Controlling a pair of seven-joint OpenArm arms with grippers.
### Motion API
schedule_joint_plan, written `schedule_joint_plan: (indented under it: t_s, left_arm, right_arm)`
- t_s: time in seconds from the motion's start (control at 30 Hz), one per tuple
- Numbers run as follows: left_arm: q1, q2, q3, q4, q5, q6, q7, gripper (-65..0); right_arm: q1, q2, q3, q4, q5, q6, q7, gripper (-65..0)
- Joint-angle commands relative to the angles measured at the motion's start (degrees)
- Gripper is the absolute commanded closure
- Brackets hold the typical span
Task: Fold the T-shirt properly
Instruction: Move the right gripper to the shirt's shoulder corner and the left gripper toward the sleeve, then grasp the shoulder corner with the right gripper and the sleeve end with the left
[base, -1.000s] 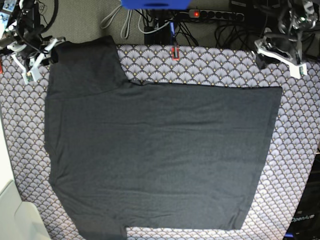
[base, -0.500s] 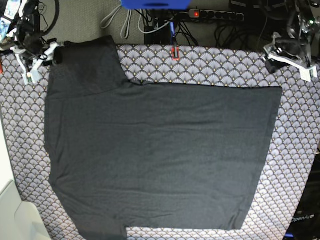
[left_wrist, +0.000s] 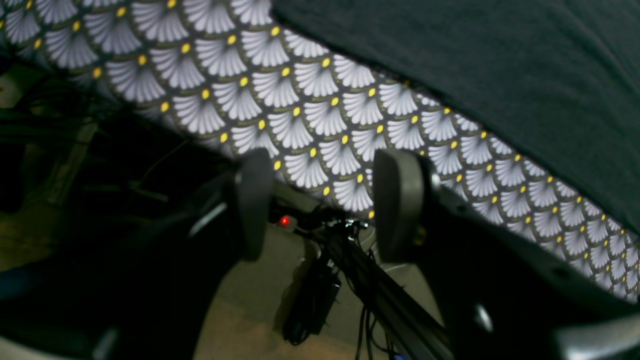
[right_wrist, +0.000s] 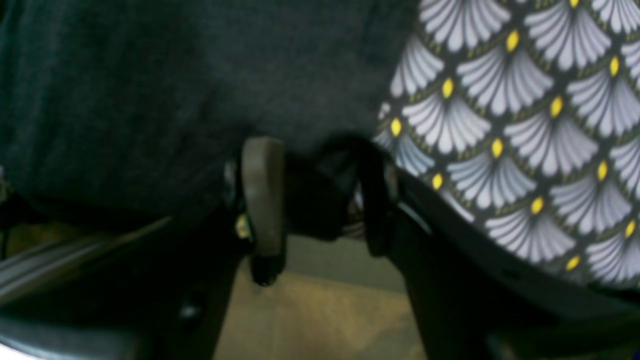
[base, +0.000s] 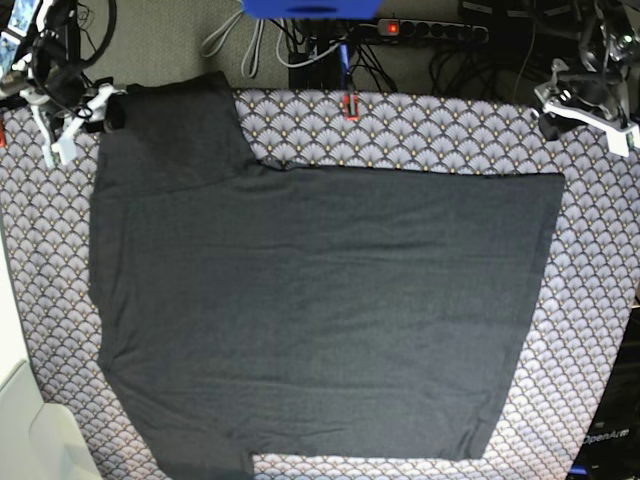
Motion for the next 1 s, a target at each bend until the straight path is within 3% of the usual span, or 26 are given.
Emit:
schedule_joint_plan:
  t_s: [0.0,0.23,0.5,0.73,0.9,0.97]
  left_arm:
    - [0.25,-0.60,-0.46,0.88,-0.26,-0.19,-0.84,-32.1]
    - [-0.02,-0.78,-0.46,0.79,-0.26,-0.19,-0.84,-32.2]
    - [-0.37,-1.04,-1.78,0.62,0.18,-0.19,-0.93,-32.4]
    - [-5.64,-1.66,-6.18,-3.95,0.35,-0.36,-0.93,-32.4]
    - [-11.01,-5.35,-6.97,-13.45,0.35,-7.92,-1.19,-32.4]
    - [-12.76,-6.49,-6.97,-16.88,0.35,-9.15,-1.54,-32.4]
  right_arm:
    - [-0.82,-0.71,-0.32,-0.11,-1.31,0.07,-3.62,-25.8]
    - [-2.05,-2.30,-0.41,-0.38,-1.31,0.07,-3.62,-20.6]
    - [-1.87,-2.03,-0.41,-0.46,-1.31,0.07,-3.62,0.0]
    - [-1.87,-2.03,-0.41,-0.46,-1.31,0.07,-3.62,-0.2]
    - [-1.87,-2.03,-0.41,-0.46,-1.31,0.07,-3.62,-0.2]
    - [-1.87,-2.03,-0.41,-0.46,-1.31,0.07,-3.62,-0.2]
